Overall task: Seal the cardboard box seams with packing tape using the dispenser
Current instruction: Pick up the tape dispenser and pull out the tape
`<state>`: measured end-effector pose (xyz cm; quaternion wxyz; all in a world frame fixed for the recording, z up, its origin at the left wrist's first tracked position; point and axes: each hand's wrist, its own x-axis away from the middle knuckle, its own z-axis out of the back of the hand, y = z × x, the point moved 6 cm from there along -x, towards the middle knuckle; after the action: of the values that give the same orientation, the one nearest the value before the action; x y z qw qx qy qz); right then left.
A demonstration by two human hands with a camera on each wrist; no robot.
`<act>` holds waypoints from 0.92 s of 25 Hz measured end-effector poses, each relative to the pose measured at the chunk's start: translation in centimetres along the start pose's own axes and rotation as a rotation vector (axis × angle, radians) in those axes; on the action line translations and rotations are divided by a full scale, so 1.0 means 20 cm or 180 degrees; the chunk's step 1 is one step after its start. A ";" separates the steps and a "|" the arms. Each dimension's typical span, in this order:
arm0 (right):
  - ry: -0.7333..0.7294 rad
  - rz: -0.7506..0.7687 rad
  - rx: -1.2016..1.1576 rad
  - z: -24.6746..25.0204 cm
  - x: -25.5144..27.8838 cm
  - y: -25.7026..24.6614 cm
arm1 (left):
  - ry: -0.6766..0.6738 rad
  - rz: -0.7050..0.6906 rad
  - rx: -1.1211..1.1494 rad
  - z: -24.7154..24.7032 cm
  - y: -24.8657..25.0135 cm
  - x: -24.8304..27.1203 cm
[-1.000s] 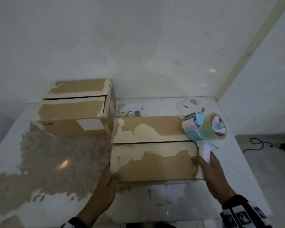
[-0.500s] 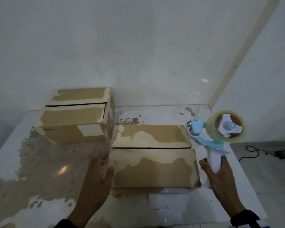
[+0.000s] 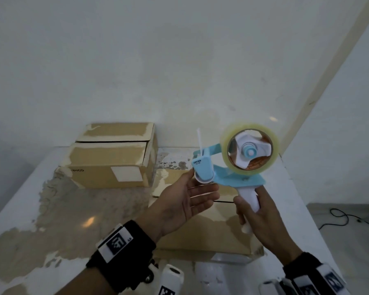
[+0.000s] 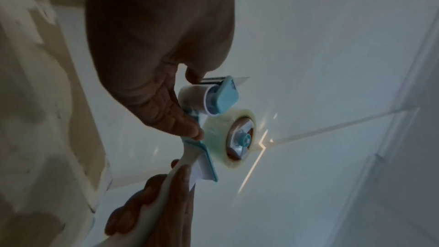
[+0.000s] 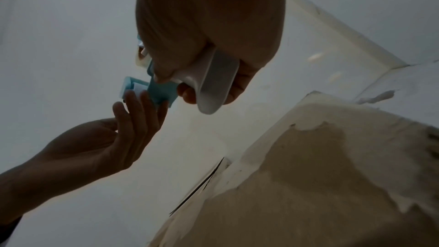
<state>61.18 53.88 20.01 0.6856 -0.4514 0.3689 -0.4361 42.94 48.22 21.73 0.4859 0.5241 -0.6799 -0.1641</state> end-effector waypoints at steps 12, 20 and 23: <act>-0.1094 -0.0413 -0.0768 -0.08 -0.04 -0.03 | 0.0092 0.0123 0.0073 0.07 0.05 0.04; -0.1168 -0.0360 -0.0385 -0.12 -0.13 -0.02 | 0.0340 0.0094 -0.0276 0.09 0.08 0.02; -0.1104 -0.0245 -0.0573 -0.15 -0.15 -0.04 | 0.0489 0.0036 -0.0159 0.09 0.12 0.02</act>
<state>57.24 55.63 20.16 0.6785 -0.5930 0.2653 -0.3429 40.08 48.25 22.80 0.5505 0.5190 -0.6393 -0.1375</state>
